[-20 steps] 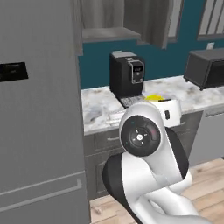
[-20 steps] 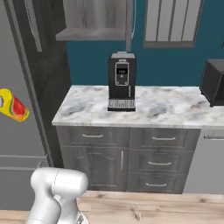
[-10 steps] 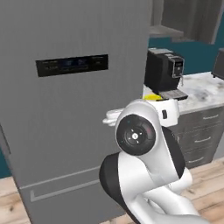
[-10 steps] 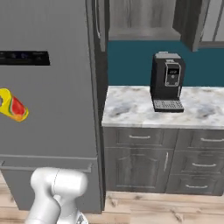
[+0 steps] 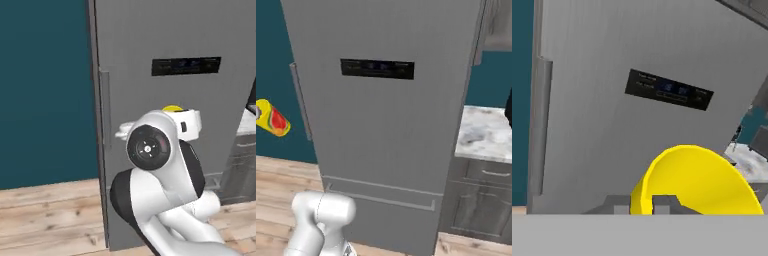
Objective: Open the cabinet directly in front. Then move the liquor and the cup to the dining counter with the jar on it.
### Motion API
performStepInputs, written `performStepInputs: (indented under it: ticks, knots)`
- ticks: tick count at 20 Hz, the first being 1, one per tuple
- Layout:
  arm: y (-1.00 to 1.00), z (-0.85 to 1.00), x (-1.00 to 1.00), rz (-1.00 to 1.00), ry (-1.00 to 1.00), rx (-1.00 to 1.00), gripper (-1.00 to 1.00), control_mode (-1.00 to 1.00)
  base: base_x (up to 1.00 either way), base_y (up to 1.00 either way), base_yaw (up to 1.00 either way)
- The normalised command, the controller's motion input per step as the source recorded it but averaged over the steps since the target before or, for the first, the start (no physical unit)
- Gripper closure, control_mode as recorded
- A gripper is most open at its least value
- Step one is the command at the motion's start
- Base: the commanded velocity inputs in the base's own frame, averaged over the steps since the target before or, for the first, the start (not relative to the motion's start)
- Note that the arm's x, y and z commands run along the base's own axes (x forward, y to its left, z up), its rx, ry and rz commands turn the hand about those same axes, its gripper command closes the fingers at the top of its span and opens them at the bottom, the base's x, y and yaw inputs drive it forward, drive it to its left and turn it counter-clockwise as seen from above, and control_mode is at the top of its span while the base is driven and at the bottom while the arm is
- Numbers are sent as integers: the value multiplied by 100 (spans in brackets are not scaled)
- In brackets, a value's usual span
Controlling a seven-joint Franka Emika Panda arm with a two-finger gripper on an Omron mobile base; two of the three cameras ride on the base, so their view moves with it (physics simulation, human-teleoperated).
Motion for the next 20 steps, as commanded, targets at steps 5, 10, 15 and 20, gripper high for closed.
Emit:
performStepInputs:
  ticks: [5, 10, 15, 20]
  knots:
    - [0, 0, 0, 0, 0, 0, 100, 100, 0, 18, 96]
    - [0, 0, 0, 0, 0, 0, 100, 100, 0, 2, 100]
    - [0, 0, 0, 0, 0, 0, 100, 100, 0, 4, 99]
    - [0, 0, 0, 0, 0, 0, 100, 100, 0, 8, 97]
